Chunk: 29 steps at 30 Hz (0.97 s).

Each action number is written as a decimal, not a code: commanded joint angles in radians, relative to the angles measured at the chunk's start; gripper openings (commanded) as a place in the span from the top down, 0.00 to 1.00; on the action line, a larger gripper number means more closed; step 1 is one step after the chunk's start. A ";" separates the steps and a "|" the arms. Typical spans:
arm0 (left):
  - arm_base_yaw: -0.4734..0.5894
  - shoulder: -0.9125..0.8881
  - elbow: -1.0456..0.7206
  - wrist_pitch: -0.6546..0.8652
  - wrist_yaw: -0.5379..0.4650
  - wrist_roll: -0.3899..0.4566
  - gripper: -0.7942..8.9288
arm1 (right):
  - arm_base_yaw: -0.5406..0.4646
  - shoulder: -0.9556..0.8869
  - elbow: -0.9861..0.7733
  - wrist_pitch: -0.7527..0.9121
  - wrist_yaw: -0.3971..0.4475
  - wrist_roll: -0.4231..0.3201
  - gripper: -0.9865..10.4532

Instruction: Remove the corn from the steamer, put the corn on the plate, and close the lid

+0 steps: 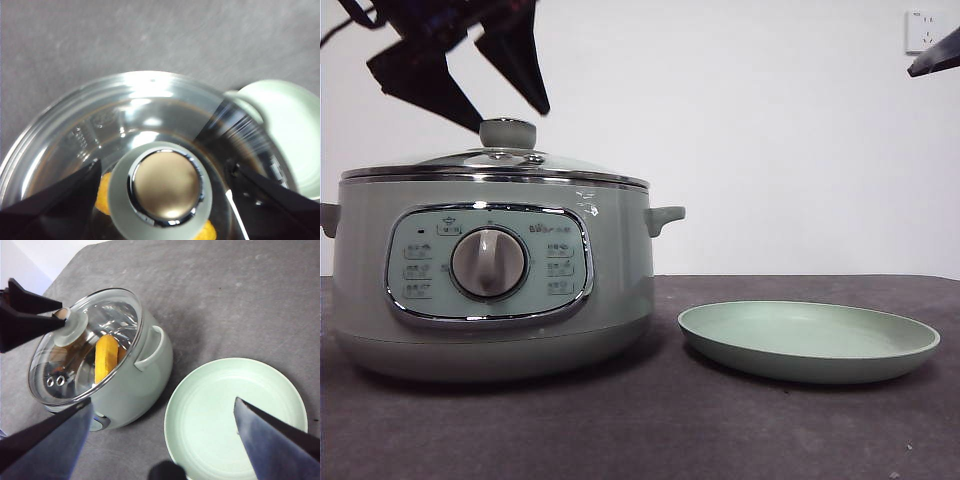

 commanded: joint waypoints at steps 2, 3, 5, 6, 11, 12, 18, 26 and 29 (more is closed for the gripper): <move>-0.011 0.028 0.001 -0.006 -0.007 0.020 0.50 | 0.000 0.001 0.003 0.002 0.003 -0.004 0.50; -0.014 0.031 0.001 -0.008 -0.006 0.020 0.50 | 0.000 0.001 0.003 0.002 0.003 -0.004 0.50; -0.015 0.031 0.001 -0.021 -0.008 0.019 0.54 | 0.000 0.001 0.003 0.002 0.003 -0.004 0.50; -0.015 0.031 0.001 -0.029 -0.008 0.020 0.62 | 0.000 0.001 0.003 0.002 0.003 -0.004 0.50; -0.015 0.031 0.001 -0.033 -0.008 0.053 0.93 | 0.000 0.001 0.003 0.002 0.003 -0.001 0.50; -0.015 0.031 0.001 -0.023 -0.007 0.053 0.93 | 0.000 0.001 0.003 0.002 0.003 0.000 0.50; -0.015 -0.006 0.002 0.037 -0.010 0.040 0.93 | 0.028 0.003 0.003 0.043 0.003 0.021 0.50; -0.015 -0.296 0.002 0.045 -0.191 0.015 0.93 | 0.246 0.127 0.079 0.080 0.042 0.025 0.51; -0.015 -0.435 0.002 -0.005 -0.280 0.016 0.93 | 0.369 0.257 0.174 0.078 0.105 0.013 0.51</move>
